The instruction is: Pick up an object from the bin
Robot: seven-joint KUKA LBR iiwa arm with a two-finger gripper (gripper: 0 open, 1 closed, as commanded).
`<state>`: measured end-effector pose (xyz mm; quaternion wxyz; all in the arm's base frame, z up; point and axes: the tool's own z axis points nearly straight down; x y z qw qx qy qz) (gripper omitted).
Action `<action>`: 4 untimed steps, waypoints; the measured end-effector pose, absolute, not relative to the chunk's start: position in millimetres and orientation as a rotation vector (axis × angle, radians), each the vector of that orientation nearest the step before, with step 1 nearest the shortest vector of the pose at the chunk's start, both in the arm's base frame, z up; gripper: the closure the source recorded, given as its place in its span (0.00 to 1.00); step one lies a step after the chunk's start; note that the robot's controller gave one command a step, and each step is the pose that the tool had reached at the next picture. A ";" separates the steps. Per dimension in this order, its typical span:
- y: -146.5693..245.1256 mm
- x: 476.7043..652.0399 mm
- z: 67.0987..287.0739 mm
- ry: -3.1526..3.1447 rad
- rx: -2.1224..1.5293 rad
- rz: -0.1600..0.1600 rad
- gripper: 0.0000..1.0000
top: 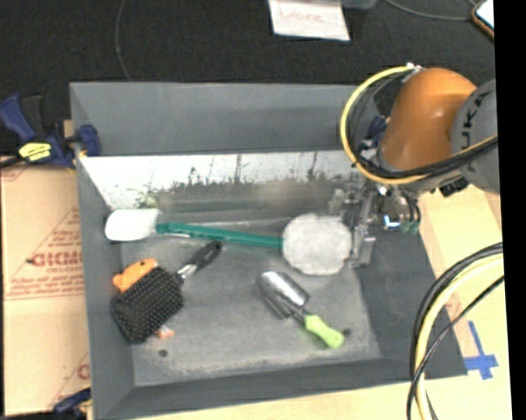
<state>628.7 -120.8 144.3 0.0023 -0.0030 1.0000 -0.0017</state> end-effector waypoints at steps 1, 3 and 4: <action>-120.8 628.7 144.3 3.137 -0.010 -0.005 0.00; -106.9 631.0 71.1 3.122 0.103 -0.007 0.00; -102.4 617.8 71.6 3.123 0.101 -0.007 1.00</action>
Offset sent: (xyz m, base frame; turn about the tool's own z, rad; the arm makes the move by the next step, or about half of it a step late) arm -0.0103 0.0174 -0.0629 0.0666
